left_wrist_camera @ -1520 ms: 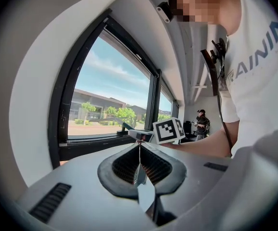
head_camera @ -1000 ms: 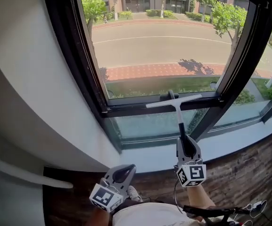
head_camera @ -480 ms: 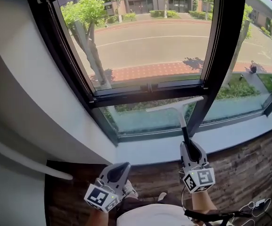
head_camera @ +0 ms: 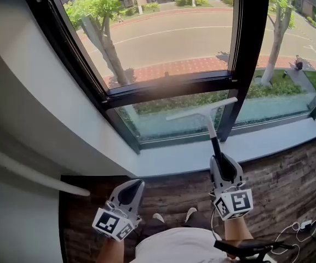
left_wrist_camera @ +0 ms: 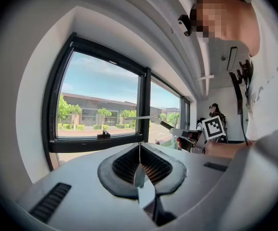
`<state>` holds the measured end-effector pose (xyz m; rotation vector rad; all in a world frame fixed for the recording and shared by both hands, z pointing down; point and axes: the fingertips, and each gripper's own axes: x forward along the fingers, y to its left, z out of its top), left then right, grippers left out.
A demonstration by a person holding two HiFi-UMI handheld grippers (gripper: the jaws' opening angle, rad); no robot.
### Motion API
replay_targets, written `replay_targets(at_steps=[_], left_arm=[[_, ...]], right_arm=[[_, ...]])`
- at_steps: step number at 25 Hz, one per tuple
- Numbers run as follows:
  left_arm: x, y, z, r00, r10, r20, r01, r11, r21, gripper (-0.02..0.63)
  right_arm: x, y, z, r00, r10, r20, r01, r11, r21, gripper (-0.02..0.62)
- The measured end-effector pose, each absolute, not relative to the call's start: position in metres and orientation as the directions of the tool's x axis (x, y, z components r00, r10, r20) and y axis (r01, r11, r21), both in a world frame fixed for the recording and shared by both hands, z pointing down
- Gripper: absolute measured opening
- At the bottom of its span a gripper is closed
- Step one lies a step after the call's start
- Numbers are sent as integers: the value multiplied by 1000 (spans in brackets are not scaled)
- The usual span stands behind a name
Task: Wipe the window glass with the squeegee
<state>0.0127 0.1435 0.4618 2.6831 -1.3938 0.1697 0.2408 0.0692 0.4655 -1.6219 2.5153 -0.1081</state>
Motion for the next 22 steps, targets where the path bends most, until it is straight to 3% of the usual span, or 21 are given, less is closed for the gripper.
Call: replay_targets(at_steps=[22], left_arm=[[-66,136,427,658,-752,36,-753,-655,66,22]], right_arm=[[158,90,406,-351,-935,-57,-936,351,0,100]])
